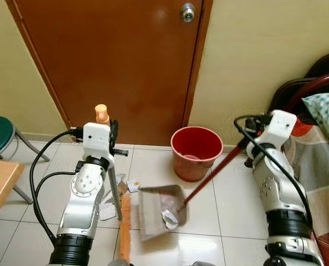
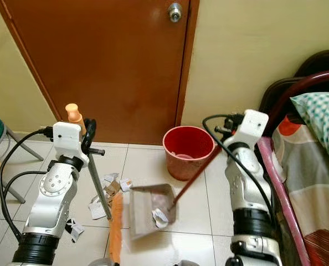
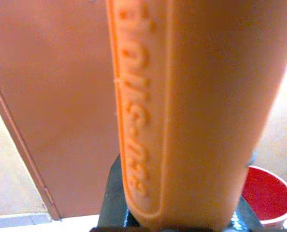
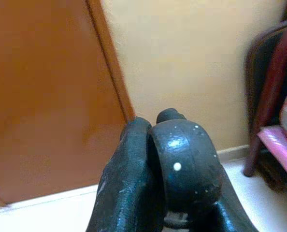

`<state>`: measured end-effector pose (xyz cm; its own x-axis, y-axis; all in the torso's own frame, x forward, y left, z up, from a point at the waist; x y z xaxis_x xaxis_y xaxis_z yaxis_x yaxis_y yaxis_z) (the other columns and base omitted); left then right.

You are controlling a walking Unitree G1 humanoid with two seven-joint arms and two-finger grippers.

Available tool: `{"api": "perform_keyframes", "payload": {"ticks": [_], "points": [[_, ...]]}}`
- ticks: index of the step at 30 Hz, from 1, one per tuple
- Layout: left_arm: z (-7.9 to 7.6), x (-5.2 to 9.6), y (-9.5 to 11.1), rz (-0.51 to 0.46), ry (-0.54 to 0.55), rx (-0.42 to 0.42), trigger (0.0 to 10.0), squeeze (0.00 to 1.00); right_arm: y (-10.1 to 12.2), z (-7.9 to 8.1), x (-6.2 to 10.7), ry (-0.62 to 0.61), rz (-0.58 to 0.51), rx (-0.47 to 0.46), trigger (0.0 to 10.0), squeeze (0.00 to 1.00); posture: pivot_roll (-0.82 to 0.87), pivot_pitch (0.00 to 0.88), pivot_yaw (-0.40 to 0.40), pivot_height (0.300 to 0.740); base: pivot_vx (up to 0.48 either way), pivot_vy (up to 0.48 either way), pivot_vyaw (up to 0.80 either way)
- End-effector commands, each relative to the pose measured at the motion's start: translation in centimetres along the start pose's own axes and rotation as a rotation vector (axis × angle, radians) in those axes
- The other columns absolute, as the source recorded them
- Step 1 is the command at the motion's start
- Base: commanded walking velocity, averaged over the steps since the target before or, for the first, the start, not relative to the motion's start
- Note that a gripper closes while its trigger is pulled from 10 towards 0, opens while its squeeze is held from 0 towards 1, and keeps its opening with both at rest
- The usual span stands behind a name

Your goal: Sweep floor

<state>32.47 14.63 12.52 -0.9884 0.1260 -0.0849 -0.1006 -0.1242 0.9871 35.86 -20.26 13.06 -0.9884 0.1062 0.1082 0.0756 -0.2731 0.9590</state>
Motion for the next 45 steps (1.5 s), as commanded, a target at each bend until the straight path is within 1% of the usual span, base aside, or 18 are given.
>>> {"api": "perform_keyframes", "payload": {"ticks": [1,8,10,13,14,17,19,24,26,27,28,33,37,39,41,43,44,45], "points": [[-0.1,-0.1,0.1,-0.007,-0.001,-0.004,10.0,0.0,2.9,1.3,-0.4,0.061,-0.08,-0.029,10.0,0.0,-0.06,0.0,-0.039,0.74,0.0,0.0,0.0],[0.0,-0.1,0.5,-0.013,-0.001,-0.004,10.0,0.0,5.1,3.2,-1.0,0.135,-0.12,-0.079,10.0,0.0,-0.05,0.0,-0.035,0.74,0.0,0.0,0.0],[-0.1,-0.1,0.5,-0.013,-0.005,-0.006,10.0,0.0,6.7,4.3,-1.3,0.177,-0.151,-0.105,10.0,0.0,-0.03,0.0,-0.035,0.74,0.0,0.0,0.0],[-0.1,-0.1,0.4,-0.013,-0.005,-0.005,10.0,0.0,8.3,5.0,-1.7,0.199,-0.179,-0.129,10.0,0.0,-0.03,0.0,-0.035,0.74,0.0,0.0,0.0],[-0.2,-0.1,0.4,-0.013,-0.005,-0.002,10.0,0.0,9.6,5.4,-1.9,0.212,-0.206,-0.135,10.0,0.0,-0.03,0.0,-0.035,0.74,0.0,0.0,0.0],[-0.2,-0.2,0.4,-0.013,-0.007,0.0,10.0,0.0,11.3,5.8,-2.1,0.223,-0.253,-0.141,10.0,0.0,-0.03,0.0,-0.035,0.74,0.0,0.0,0.0],[-0.3,-0.2,0.4,-0.014,-0.016,0.0,10.0,0.0,13.4,5.8,-2.2,0.217,-0.321,-0.129,10.0,0.0,-0.03,0.0,-0.035,0.74,0.0,0.0,0.0],[-0.4,-0.2,0.4,-0.013,-0.017,0.001,10.0,0.0,16.8,5.1,-2.2,0.172,-0.458,-0.073,10.0,0.0,-0.03,0.0,-0.035,0.74,0.0,0.0,0.0],[-0.4,-0.1,0.3,-0.011,-0.02,0.001,10.0,0.0,19.2,4.7,-1.9,0.153,-0.564,-0.025,10.0,0.0,-0.03,0.0,-0.035,0.74,0.0,0.0,0.0],[-0.4,-0.1,0.3,-0.011,-0.02,0.001,10.0,0.0,19.2,4.7,-1.9,0.153,-0.564,-0.025,10.0,0.0,-0.03,0.0,-0.035,0.74,0.0,0.0,0.0],[-0.5,-0.1,0.3,-0.011,-0.022,0.001,10.0,0.0,20.3,4.8,-1.8,0.144,-0.612,0.025,10.0,0.0,-0.02,0.0,-0.03,0.74,0.0,0.0,0.0],[-0.5,0.5,0.0,-0.002,-0.028,-0.005,10.0,0.0,21.2,5.2,-1.8,0.134,-0.667,0.085,10.0,0.0,-0.01,0.0,-0.033,0.74,0.0,0.0,0.0],[-0.7,1.6,-0.3,0.018,-0.03,0.003,10.0,0.0,22.0,6.2,-1.8,0.106,-0.747,0.215,10.0,0.0,0.01,0.016,-0.022,0.74,0.0,0.0,0.0],[-1.0,2.2,-0.5,0.027,-0.044,0.003,10.0,0.0,22.3,6.5,-1.8,0.081,-0.781,0.243,10.0,0.0,0.02,0.026,-0.019,0.74,0.0,0.0,0.0],[-1.3,2.3,-0.6,0.034,-0.049,0.007,10.0,0.0,22.3,7.5,-2.0,0.095,-0.8,0.279,10.0,0.0,0.02,0.03,-0.019,0.74,0.0,0.0,0.0],[-1.4,2.6,-0.6,0.037,-0.047,0.011,10.0,0.0,21.8,8.7,-1.8,0.129,-0.831,0.356,10.0,0.0,0.03,0.039,-0.024,0.74,0.0,0.0,0.0],[-1.4,2.6,-0.6,0.037,-0.047,0.011,10.0,0.0,21.8,8.7,-1.8,0.129,-0.831,0.356,10.0,0.0,0.03,0.039,-0.024,0.74,0.0,0.0,0.0],[-1.5,2.7,-0.6,0.038,-0.044,0.014,10.0,0.0,21.3,9.2,-1.7,0.146,-0.84,0.393,10.0,0.0,0.03,0.043,-0.028,0.74,0.0,0.0,0.0]]}}
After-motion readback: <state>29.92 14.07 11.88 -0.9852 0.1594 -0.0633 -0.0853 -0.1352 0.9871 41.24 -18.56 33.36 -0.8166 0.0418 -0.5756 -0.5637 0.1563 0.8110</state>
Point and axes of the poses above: a point about 5 cm out from each wrist's last joint towards the gripper, its own x axis pointing back from the gripper into the wrist, its own y axis along the axis of the wrist's last joint, z = x × y, the point moved 3 cm from there along -x, pointing out of the wrist towards the gripper, and after that the axes turned 1 degree about -x, right-handed, at the moved point
